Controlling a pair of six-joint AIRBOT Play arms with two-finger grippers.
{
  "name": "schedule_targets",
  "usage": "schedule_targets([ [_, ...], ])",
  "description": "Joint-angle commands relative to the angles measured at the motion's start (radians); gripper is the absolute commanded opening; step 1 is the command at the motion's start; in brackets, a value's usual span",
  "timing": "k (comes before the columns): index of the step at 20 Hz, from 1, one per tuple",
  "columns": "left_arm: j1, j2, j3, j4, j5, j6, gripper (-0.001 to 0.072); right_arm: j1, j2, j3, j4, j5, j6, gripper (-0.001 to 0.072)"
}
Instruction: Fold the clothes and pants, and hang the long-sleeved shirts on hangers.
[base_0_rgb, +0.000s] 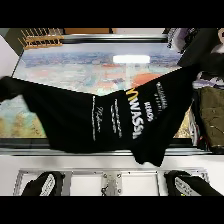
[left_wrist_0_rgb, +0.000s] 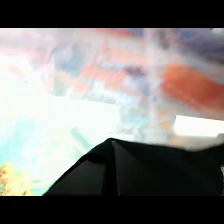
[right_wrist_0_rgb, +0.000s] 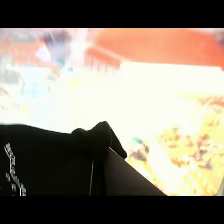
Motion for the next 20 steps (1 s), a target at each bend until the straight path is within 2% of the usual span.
schedule_targets([
  [1, -0.165, -0.298, -0.050, 0.138, 0.247, -0.003, 0.0006, 0.001, -0.244, -0.042, 0.001, -0.098, -0.021, 0.0019],
  [2, -0.204, -0.414, 0.013, 0.140, 0.301, 0.025, 0.0006, 0.001, -0.300, -0.042, 0.001, -0.166, -0.023, 0.0019],
  [4, -0.255, -0.632, 0.197, 0.134, 0.320, 0.029, 0.0006, -0.001, -0.388, -0.042, 0.005, -0.303, -0.022, 0.0026],
  [5, -0.269, -0.724, 0.299, 0.134, 0.304, 0.001, 0.0013, -0.004, -0.414, -0.042, 0.008, -0.363, -0.021, 0.0079],
  [6, -0.274, -0.808, 0.412, 0.134, 0.264, -0.044, 0.0239, -0.009, -0.427, -0.042, 0.012, -0.410, -0.010, 0.0264],
  [7, -0.272, -0.865, 0.506, 0.136, 0.230, -0.085, 0.0486, -0.017, -0.428, -0.041, 0.012, -0.457, -0.006, 0.0503],
  [8, -0.261, -0.906, 0.591, 0.135, 0.197, -0.119, 0.0550, -0.027, -0.422, -0.036, 0.011, -0.488, -0.009, 0.0611],
  [10, -0.225, -0.932, 0.692, 0.140, 0.127, -0.127, 0.0550, -0.063, -0.384, -0.028, 0.011, -0.503, -0.041, 0.0608],
  [12, -0.180, -0.903, 0.712, 0.177, 0.010, -0.132, 0.0535, -0.099, -0.323, -0.033, 0.011, -0.457, -0.074, 0.0607],
  [13, -0.161, -0.865, 0.678, 0.233, -0.038, -0.142, 0.0424, -0.113, -0.285, -0.048, 0.011, -0.429, -0.100, 0.0607],
  [16, -0.126, -0.687, 0.408, 0.381, -0.025, -0.147, 0.0419, -0.133, -0.146, -0.161, 0.011, -0.339, -0.106, 0.0607],
  [20, -0.078, -0.454, -0.104, 0.369, 0.027, -0.154, 0.0420, -0.117, 0.045, -0.403, 0.052, -0.321, -0.106, 0.0607],
])
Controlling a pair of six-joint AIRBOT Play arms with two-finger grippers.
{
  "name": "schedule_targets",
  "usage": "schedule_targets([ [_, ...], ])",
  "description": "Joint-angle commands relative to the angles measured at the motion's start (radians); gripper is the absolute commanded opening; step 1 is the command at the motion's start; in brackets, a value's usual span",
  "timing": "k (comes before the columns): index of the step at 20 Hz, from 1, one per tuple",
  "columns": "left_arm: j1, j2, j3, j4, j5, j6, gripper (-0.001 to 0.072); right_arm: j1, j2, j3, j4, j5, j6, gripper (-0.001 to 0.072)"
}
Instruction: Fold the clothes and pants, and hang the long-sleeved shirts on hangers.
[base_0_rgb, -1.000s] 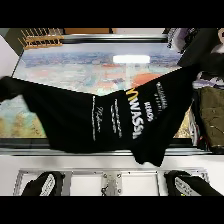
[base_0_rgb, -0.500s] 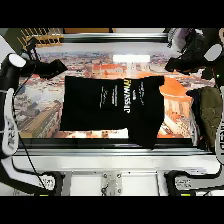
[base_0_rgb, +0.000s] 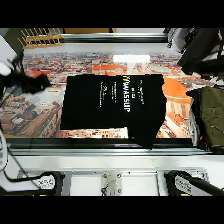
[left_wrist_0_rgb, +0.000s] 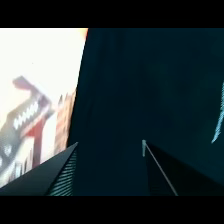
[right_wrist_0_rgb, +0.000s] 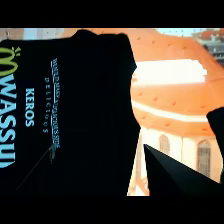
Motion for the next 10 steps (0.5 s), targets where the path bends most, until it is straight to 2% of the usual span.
schedule_targets([
  [1, 0.032, 0.185, -0.422, 0.036, 0.029, -0.011, 0.0437, 0.005, 0.158, -0.194, 0.036, 0.027, -0.009, 0.0607],
  [2, 0.032, 0.221, -0.526, 0.034, 0.055, -0.013, 0.0531, 0.010, 0.188, -0.240, 0.042, 0.026, -0.008, 0.0607],
  [3, 0.032, 0.258, -0.625, 0.034, 0.086, -0.031, 0.0668, 0.011, 0.209, -0.274, 0.053, 0.023, -0.008, 0.0607],
  [6, 0.032, 0.354, -0.824, 0.020, 0.211, -0.152, 0.0684, 0.010, 0.238, -0.325, 0.099, 0.021, -0.008, 0.0607],
  [9, 0.032, 0.441, -0.940, -0.101, 0.394, -0.239, 0.0683, 0.010, 0.238, -0.326, 0.151, 0.012, -0.009, 0.0607],
  [10, 0.029, 0.454, -0.960, -0.151, 0.447, -0.244, 0.0683, 0.010, 0.238, -0.326, 0.173, 0.001, -0.015, 0.0607],
])
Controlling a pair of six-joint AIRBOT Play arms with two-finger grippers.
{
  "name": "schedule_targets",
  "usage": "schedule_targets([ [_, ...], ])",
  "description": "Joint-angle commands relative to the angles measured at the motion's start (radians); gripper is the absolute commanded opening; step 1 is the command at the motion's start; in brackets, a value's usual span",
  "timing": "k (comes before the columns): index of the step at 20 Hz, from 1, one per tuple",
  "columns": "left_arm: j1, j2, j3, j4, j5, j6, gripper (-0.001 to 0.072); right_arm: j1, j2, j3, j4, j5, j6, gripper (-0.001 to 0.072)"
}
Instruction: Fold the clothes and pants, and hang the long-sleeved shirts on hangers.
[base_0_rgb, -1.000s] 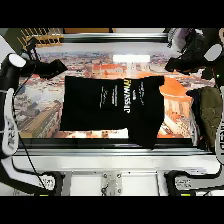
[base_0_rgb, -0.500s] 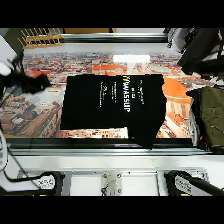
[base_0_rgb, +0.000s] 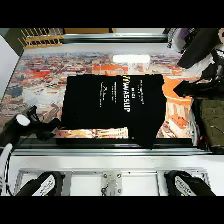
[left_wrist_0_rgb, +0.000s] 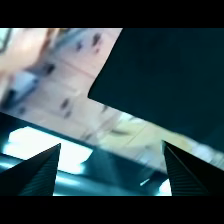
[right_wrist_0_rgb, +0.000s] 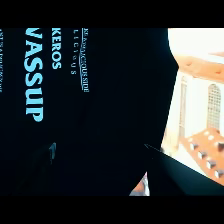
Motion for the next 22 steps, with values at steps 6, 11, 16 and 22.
schedule_targets([
  [6, -0.058, -0.066, -0.055, -0.159, 0.226, -0.079, 0.0683, 0.001, 0.012, -0.019, 0.103, -0.041, -0.014, 0.0607],
  [11, -0.133, -0.203, 0.064, -0.159, 0.236, -0.079, 0.0682, 0.000, 0.012, -0.019, 0.103, -0.041, -0.014, 0.0607],
  [16, -0.153, -0.238, 0.112, -0.156, 0.230, -0.063, 0.0074, -0.003, 0.012, -0.020, 0.039, -0.032, -0.014, 0.0608],
  [22, -0.151, -0.134, 0.130, -0.149, 0.231, 0.037, 0.0006, -0.232, -0.059, -0.230, -0.019, -0.018, -0.022, 0.0608],
])
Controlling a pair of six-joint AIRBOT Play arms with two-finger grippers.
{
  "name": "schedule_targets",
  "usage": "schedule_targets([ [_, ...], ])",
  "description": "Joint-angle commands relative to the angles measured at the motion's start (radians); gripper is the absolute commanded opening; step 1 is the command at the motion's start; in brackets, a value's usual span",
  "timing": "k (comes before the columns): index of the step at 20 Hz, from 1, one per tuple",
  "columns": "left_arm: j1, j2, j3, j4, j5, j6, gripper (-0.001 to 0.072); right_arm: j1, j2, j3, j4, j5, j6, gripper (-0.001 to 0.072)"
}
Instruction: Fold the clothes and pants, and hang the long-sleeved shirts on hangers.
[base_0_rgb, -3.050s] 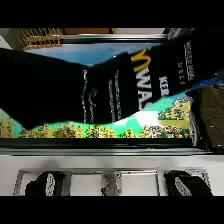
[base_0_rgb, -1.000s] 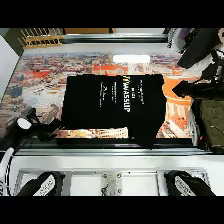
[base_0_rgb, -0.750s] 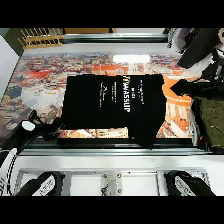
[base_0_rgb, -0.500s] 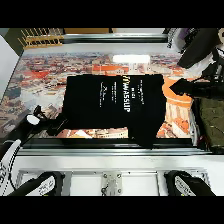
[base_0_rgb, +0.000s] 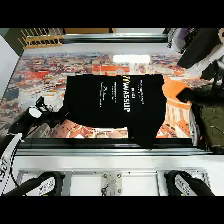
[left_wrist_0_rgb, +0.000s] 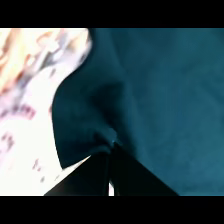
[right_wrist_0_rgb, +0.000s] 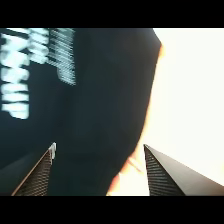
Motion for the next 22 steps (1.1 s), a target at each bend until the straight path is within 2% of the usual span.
schedule_targets([
  [1, -0.001, 0.050, 0.008, 0.002, 0.001, 0.068, 0.0006, -0.158, -0.090, -0.143, -0.019, 0.006, -0.003, 0.0608],
  [4, -0.001, 0.072, 0.008, 0.001, 0.005, 0.085, 0.0006, -0.222, -0.260, -0.198, 0.032, 0.006, -0.072, 0.0608],
  [7, -0.001, 0.075, 0.007, 0.000, 0.004, 0.085, 0.0006, -0.196, -0.413, -0.198, 0.221, -0.022, -0.191, 0.0604],
  [11, -0.001, 0.076, 0.007, 0.000, 0.005, 0.085, 0.0006, -0.097, -0.501, -0.198, 0.379, -0.110, -0.255, 0.0577],
  [17, -0.001, 0.076, 0.007, 0.000, 0.008, 0.085, 0.0006, 0.041, -0.505, -0.197, 0.381, -0.147, -0.272, 0.0568],
  [18, -0.001, 0.076, 0.007, 0.000, 0.007, 0.085, 0.0006, 0.048, -0.502, -0.197, 0.381, -0.142, -0.301, 0.0360],
  [19, 0.000, 0.076, 0.009, 0.000, 0.006, 0.085, 0.0006, 0.048, -0.492, -0.196, 0.381, -0.135, -0.325, 0.0079],
  [20, 0.005, 0.076, 0.022, 0.001, -0.003, 0.085, 0.0006, 0.043, -0.476, -0.190, 0.381, -0.130, -0.328, 0.0019],
  [22, 0.031, 0.097, 0.098, 0.001, -0.049, 0.095, 0.0006, 0.033, -0.404, -0.124, 0.345, -0.089, -0.328, 0.0019],
])
